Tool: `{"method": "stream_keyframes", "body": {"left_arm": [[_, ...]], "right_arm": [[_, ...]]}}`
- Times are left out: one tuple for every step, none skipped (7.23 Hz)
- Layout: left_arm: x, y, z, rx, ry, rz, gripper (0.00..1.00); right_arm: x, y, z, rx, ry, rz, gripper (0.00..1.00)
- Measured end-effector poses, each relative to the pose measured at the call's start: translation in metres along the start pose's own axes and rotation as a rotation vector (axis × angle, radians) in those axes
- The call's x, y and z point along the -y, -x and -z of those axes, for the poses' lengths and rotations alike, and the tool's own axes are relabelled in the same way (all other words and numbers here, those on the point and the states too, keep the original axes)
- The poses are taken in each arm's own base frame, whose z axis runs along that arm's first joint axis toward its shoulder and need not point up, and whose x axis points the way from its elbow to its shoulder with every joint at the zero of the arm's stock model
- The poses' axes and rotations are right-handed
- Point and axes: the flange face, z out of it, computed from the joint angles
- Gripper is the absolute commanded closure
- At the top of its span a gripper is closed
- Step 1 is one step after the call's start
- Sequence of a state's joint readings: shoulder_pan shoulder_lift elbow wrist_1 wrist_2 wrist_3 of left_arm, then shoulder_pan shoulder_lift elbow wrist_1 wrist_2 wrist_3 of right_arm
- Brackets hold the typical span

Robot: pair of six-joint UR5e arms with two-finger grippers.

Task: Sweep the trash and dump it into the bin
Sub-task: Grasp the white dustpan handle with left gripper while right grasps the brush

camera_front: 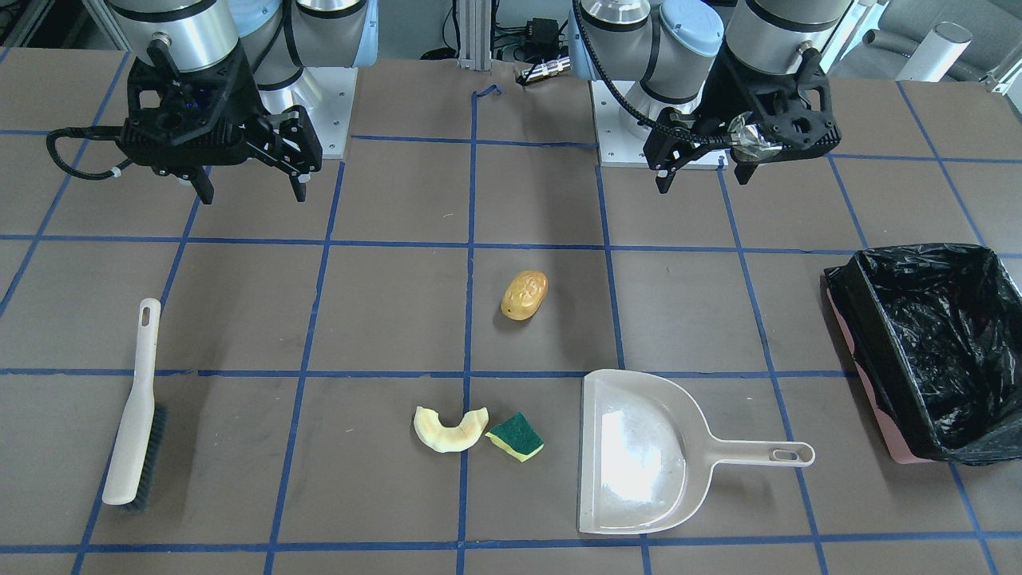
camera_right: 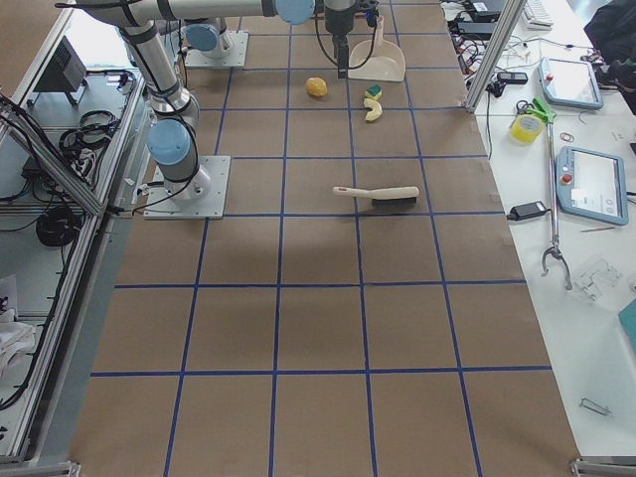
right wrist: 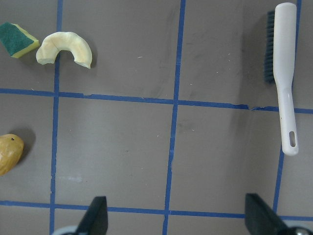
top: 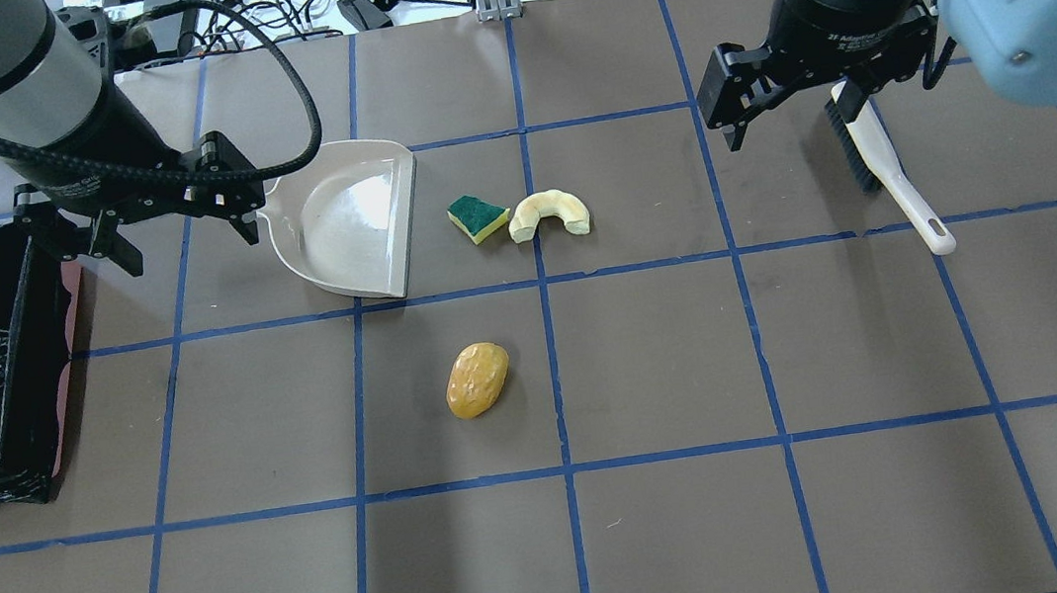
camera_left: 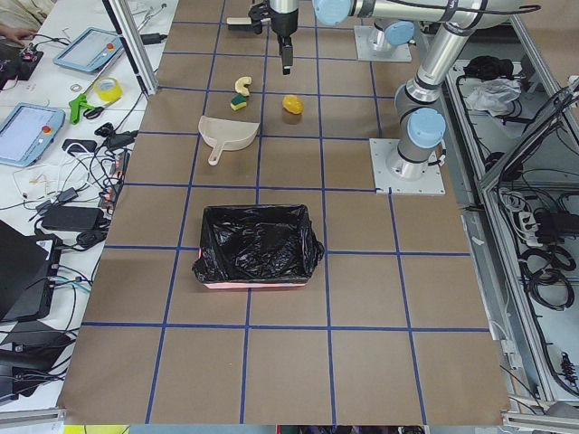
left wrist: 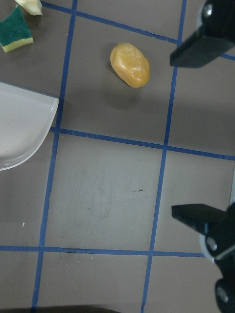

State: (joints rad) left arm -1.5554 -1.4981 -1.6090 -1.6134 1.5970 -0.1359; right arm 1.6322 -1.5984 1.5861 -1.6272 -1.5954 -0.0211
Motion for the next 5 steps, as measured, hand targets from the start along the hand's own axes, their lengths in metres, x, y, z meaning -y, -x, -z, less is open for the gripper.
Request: {"method": "stream_keyframes", "body": {"left_arm": [[0.000, 0.000, -0.001, 0.000, 0.002, 0.000, 0.00], [-0.001, 0.000, -0.001, 0.000, 0.002, 0.000, 0.00], [-0.001, 0.000, -0.001, -0.001, 0.002, 0.000, 0.00], [0.000, 0.000, -0.002, -0.002, 0.004, 0.000, 0.00], [0.003, 0.001, -0.005, -0.001, 0.012, -0.009, 0.00]], "right_arm": [[0.000, 0.000, 0.000, 0.000, -0.001, 0.001, 0.00], [0.000, 0.000, 0.000, 0.000, 0.000, 0.002, 0.00], [0.002, -0.001, -0.001, 0.001, -0.003, 0.002, 0.01], [0.005, -0.008, -0.002, -0.018, -0.005, -0.006, 0.03], [0.011, -0.026, -0.009, -0.058, 0.011, -0.023, 0.02]]}}
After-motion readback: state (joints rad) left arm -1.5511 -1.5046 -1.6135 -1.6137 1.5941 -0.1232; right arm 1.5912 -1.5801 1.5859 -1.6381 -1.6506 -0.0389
